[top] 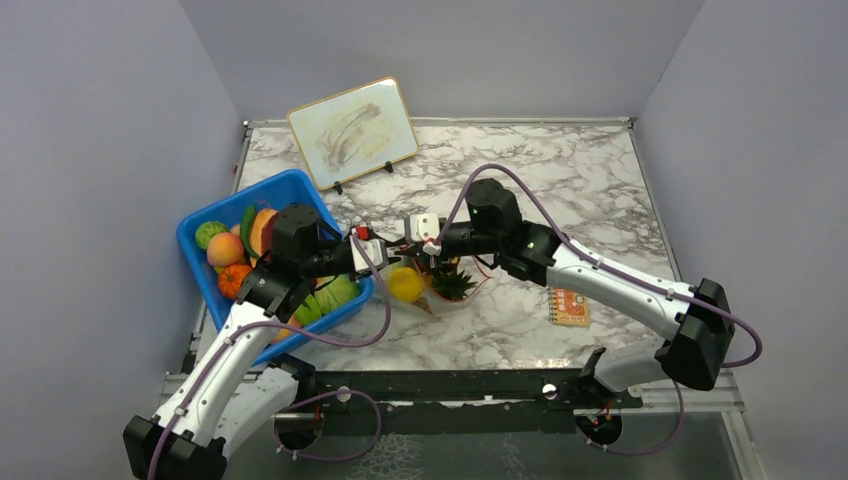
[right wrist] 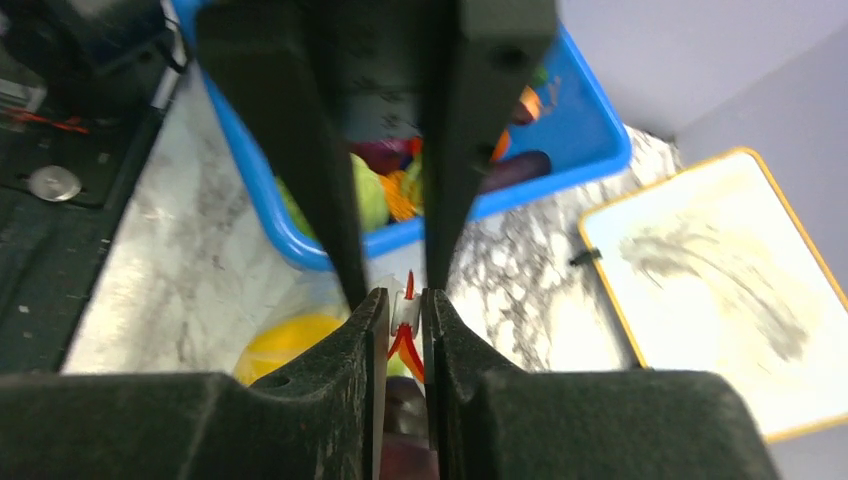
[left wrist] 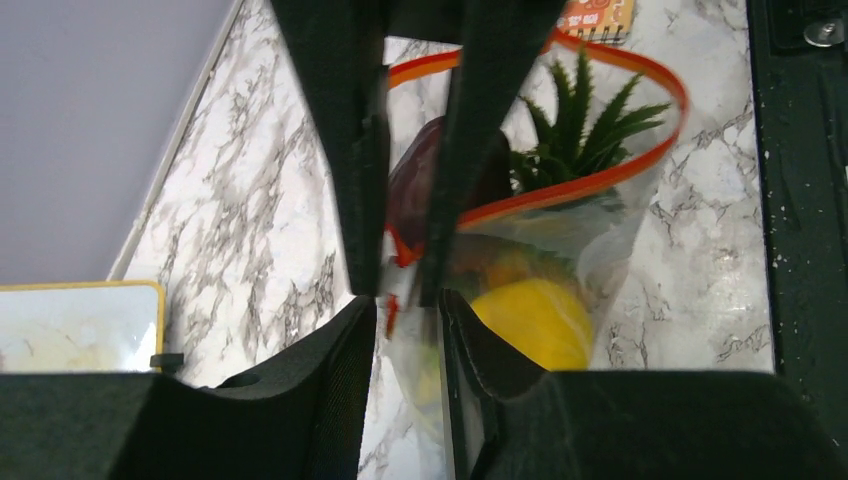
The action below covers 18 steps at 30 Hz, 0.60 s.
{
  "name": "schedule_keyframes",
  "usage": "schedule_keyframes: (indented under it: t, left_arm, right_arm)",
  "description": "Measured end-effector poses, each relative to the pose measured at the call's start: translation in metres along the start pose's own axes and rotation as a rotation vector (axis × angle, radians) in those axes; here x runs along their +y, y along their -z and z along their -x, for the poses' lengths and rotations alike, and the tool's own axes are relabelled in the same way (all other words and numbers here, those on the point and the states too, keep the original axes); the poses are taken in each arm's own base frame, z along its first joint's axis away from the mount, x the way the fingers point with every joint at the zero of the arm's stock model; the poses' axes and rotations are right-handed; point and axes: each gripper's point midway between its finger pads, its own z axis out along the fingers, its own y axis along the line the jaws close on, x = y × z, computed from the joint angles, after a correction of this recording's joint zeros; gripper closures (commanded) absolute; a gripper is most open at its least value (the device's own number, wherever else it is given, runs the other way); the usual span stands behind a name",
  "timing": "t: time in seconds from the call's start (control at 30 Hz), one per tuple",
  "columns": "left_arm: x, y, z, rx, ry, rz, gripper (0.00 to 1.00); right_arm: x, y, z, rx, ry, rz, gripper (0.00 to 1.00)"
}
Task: Place the food in the zip-top bag and seal the zipper
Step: Zip the zipper food storage bag at the center of the board.
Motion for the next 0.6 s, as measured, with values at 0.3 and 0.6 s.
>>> schedule_keyframes:
  t: [0.3,0.6]
  left_arm:
    - [-0.006,0.004,0.006,-0.012,-0.058,-0.015,0.81]
    - [-0.003,0.004,0.001,0.014,-0.076,-0.018,1.0]
  right_arm:
    - [-0.008,0.003,-0.012,0.05,0.002,-0.051,0.99]
    - [-0.006,0.004,-0.016,0.063,-0.008,-0.044,0.99]
